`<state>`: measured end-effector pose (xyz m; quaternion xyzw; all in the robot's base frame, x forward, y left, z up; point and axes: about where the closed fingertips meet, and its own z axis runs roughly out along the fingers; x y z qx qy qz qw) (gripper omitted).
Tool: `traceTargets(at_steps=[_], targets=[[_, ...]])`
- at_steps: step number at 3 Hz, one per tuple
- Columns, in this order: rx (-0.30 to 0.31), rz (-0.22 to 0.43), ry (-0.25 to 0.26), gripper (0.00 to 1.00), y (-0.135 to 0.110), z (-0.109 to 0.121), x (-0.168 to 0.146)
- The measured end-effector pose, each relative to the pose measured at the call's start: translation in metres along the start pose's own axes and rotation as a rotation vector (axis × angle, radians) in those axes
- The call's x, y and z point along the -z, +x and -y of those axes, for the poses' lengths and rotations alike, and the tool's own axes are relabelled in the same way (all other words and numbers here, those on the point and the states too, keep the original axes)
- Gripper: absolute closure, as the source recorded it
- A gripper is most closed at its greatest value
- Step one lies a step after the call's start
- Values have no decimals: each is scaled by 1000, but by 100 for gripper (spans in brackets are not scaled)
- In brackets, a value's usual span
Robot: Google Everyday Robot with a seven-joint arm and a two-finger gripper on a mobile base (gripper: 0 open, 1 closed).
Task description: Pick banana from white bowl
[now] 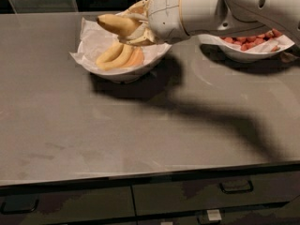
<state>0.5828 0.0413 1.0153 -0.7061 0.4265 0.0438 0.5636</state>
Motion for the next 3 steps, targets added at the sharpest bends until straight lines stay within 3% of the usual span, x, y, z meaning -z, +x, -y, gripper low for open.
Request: traceTargets(at_steps=[1,2,3], targets=[[23,55,66,100,-24,9,15],[23,55,66,100,-24,9,15],[15,160,35,100,-40,2,19]])
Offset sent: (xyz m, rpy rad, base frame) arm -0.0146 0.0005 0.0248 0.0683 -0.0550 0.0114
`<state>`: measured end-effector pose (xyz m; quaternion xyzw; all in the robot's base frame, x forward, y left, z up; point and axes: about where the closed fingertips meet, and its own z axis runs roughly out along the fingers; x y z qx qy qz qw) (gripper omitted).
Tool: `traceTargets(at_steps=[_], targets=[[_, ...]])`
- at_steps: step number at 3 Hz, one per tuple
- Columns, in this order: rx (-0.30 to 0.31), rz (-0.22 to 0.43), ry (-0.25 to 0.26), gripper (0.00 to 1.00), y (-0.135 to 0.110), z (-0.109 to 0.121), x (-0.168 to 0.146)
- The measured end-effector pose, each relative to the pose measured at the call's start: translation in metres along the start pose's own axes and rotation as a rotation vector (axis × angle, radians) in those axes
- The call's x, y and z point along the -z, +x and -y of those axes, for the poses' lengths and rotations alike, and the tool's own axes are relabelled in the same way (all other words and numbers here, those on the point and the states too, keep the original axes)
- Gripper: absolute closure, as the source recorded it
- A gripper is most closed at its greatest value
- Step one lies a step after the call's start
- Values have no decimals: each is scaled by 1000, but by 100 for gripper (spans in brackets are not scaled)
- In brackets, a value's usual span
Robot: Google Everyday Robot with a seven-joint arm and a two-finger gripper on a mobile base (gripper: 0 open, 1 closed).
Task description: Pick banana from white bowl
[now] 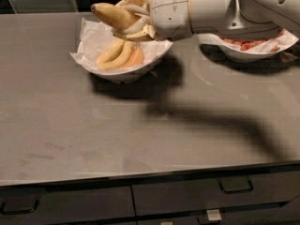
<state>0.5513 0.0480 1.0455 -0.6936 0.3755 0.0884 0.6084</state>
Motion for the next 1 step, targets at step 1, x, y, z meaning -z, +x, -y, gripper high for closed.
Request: traceTargets(at_steps=[1], targets=[[0,0,0,100,0,0,0]])
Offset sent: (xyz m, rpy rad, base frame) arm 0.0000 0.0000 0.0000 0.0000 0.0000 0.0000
